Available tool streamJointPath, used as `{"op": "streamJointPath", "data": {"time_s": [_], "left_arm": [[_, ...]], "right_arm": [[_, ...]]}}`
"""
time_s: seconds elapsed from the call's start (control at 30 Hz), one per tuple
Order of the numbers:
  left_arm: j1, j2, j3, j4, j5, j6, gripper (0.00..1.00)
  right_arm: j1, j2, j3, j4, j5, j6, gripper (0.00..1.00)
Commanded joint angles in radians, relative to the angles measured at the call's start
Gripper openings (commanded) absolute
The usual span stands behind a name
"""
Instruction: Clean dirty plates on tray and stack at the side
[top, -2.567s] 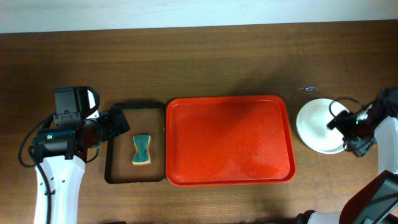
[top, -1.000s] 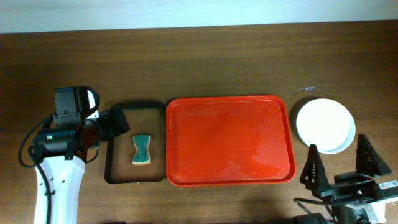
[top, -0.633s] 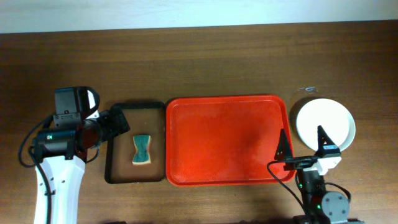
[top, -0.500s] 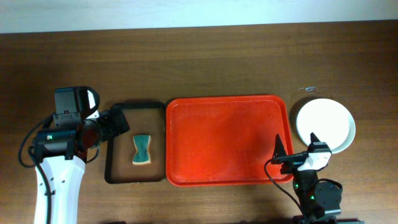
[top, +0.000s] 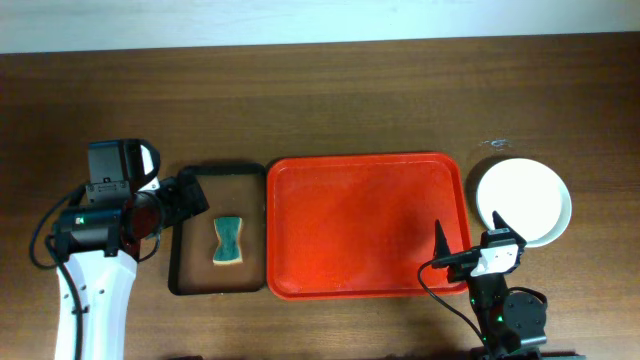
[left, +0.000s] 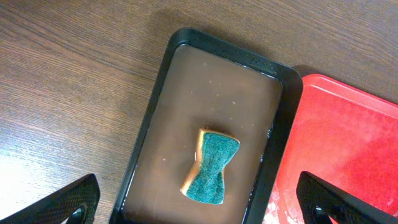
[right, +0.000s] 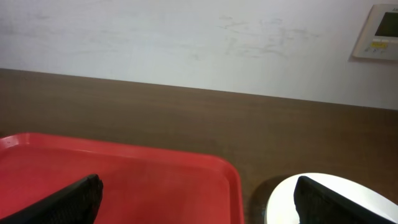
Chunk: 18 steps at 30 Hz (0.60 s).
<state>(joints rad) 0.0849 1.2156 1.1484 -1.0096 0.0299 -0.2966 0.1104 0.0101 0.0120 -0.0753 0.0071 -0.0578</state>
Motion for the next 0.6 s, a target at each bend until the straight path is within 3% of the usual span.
{"op": "streamJointPath", "data": {"time_s": [0.0,0.57], "left_arm": [[0.003,-0.004,0.011,0.002,0.008,-0.01,0.99],[0.003,-0.004,0.011,0.001,0.008,-0.01,0.99]], "right_arm": [[-0.003,-0.006,-0.006,-0.006,-0.023,-0.007,0.98],[-0.027,-0.006,-0.006,0.0,-0.063,-0.042,0.98]]}}
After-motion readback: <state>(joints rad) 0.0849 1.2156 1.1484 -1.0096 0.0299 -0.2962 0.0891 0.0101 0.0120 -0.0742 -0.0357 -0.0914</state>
